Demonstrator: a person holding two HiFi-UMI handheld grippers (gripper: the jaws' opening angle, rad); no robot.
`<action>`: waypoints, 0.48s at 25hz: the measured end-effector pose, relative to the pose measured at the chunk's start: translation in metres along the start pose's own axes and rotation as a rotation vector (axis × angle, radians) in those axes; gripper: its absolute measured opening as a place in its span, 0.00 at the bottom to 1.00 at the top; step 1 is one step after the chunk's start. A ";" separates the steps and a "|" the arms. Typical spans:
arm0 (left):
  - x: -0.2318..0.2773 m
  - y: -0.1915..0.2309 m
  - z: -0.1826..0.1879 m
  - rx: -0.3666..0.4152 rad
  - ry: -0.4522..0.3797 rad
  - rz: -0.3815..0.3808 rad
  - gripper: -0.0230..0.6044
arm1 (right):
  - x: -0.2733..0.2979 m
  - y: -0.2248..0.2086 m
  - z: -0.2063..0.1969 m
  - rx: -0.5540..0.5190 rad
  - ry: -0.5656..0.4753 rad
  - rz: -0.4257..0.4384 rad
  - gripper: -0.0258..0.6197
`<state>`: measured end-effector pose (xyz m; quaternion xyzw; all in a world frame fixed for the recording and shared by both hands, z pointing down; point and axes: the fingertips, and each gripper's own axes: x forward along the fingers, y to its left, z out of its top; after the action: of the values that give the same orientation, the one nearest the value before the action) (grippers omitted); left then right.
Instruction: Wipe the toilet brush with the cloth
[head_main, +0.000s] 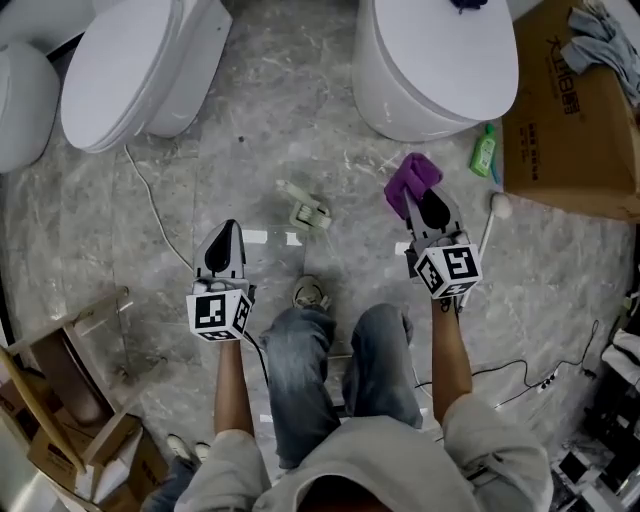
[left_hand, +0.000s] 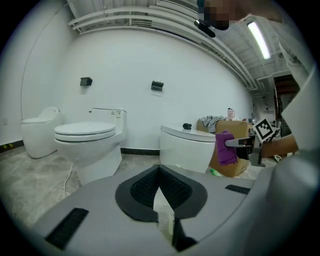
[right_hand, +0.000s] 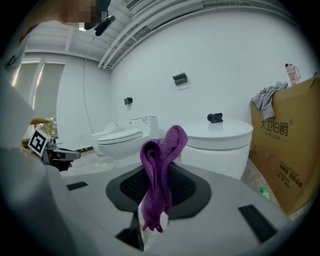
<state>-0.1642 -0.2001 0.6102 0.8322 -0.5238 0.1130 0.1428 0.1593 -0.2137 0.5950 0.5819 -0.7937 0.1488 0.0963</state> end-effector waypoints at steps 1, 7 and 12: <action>-0.003 0.001 0.005 -0.007 0.015 0.003 0.07 | -0.005 0.001 0.011 -0.013 0.009 -0.012 0.21; -0.028 -0.007 0.064 -0.075 0.077 0.018 0.07 | -0.043 0.004 0.081 -0.045 0.072 -0.074 0.21; -0.051 -0.025 0.140 -0.055 0.103 0.021 0.07 | -0.085 0.003 0.145 -0.025 0.114 -0.113 0.21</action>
<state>-0.1579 -0.1971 0.4592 0.8154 -0.5275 0.1427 0.1909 0.1851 -0.1879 0.4308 0.6151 -0.7547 0.1661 0.1566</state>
